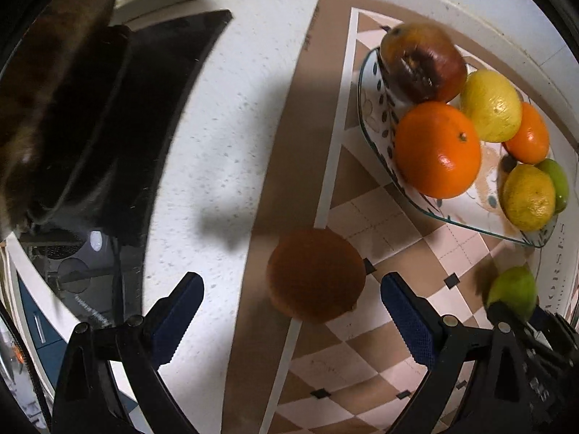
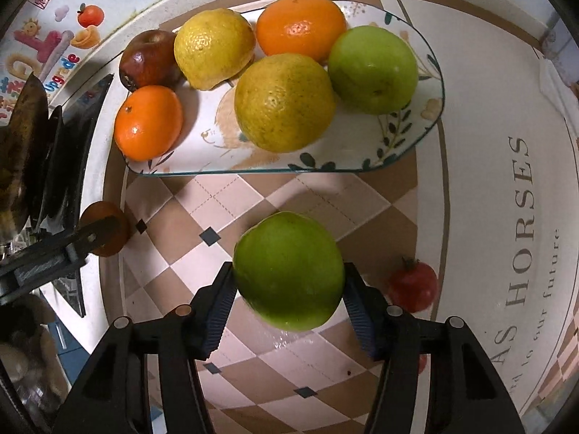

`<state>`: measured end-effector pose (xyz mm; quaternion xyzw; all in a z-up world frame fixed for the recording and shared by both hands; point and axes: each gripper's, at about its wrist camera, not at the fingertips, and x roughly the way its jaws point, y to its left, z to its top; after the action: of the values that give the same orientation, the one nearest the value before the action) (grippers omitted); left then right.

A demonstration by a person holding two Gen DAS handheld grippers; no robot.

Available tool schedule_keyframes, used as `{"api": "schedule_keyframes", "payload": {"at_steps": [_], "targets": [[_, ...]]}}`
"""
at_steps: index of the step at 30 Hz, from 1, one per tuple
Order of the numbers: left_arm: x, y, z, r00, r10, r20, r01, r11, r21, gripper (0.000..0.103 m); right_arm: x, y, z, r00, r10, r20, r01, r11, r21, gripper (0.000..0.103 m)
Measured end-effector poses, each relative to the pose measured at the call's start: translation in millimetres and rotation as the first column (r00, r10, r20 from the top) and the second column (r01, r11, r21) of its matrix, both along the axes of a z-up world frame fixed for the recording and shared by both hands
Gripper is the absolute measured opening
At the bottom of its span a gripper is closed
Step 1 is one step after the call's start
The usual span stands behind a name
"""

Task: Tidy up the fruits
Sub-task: 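Grasp the orange with the left tool while the right tool grasps the green apple, then carry both fruits over the white plate and lower them onto it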

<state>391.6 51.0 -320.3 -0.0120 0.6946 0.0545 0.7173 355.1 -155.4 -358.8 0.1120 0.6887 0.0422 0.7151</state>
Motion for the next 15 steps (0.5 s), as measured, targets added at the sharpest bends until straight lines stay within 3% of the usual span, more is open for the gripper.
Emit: {"api": "schedule_keyframes", "payload": {"at_steps": [1,3,4,9,15], "targets": [[1,-2,-2,1.0,-0.011,0.009,0.011,1.0,-0.006,0.096,-1,-1,1,1.0,0.001,0.002,-0.001,1.0,0.001,0.061],[2,-6,-6,0.999,-0.034,0.018,0.034,0.999,0.002,0.063,-4,-3,4,1.0,0.002,0.008,-0.002,1.0,0.008,0.061],[2,-9,-8,0.999,-0.045,0.012,0.045,0.999,-0.01,0.054,-5,-4,7,1.0,0.003,0.013,-0.003,1.0,0.014,0.061],[-5,-23,-2,0.997,-0.067,0.043,0.067,0.998,0.001,0.054,-5,-13,34,0.998,-0.007,0.057,0.004,0.998,0.057,0.061],[-8,-53,61,0.987,-0.044,0.152,0.069,0.984,-0.163,0.054,8,-49,81,0.987,-0.106,0.124,0.084,0.983,0.165,0.061]]}}
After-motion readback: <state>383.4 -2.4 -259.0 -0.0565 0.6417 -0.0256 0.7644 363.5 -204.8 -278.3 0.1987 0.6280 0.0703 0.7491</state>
